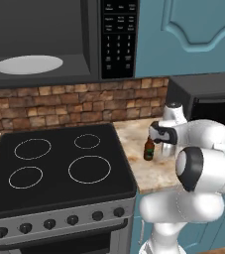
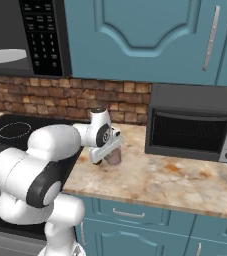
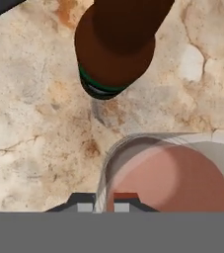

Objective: Place the microwavable item in the microwave. Then, close the microwave door and press the start button.

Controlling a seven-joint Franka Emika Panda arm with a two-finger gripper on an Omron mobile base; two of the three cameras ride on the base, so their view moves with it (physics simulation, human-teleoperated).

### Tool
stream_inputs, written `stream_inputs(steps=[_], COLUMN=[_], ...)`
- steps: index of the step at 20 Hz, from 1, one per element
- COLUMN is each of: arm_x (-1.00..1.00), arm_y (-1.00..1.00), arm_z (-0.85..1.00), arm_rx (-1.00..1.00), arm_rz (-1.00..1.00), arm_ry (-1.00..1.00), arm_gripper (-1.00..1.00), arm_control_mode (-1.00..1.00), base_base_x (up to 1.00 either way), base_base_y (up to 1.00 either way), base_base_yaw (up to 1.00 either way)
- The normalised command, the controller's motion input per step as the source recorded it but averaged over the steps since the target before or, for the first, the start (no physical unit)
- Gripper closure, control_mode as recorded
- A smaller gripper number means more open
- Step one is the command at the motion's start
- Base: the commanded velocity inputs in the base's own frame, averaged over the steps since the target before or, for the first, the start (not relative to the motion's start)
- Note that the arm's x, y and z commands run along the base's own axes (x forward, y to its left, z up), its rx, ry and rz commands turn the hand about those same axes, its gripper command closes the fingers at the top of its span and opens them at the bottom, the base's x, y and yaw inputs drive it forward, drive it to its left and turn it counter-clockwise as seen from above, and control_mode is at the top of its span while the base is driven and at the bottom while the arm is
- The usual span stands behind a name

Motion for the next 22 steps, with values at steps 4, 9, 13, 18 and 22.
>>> stream_inputs(steps=[4, 9, 13, 18, 22], arm_x=[-0.92, -0.73, -0.72, -0.62, -0.46], arm_y=[0.0, 0.12, 0.07, 0.17, 0.36], arm_z=[1.0, 1.0, 1.0, 1.0, 0.9], arm_rx=[-0.13, -0.12, -0.07, -0.01, 0.0], arm_rz=[0.1, 0.11, 0.08, 0.11, 0.13], arm_ry=[-0.35, -0.15, 0.0, 0.04, 0.22], arm_gripper=[1.0, 1.0, 1.0, 1.0, 1.0], arm_control_mode=[-1.0, -1.0, -1.0, -1.0, -1.0], base_base_x=[0.0, 0.0, 0.0, 0.0, 0.0], base_base_y=[0.0, 0.0, 0.0, 0.0, 0.0], base_base_yaw=[0.0, 0.0, 0.0, 0.0, 0.0])
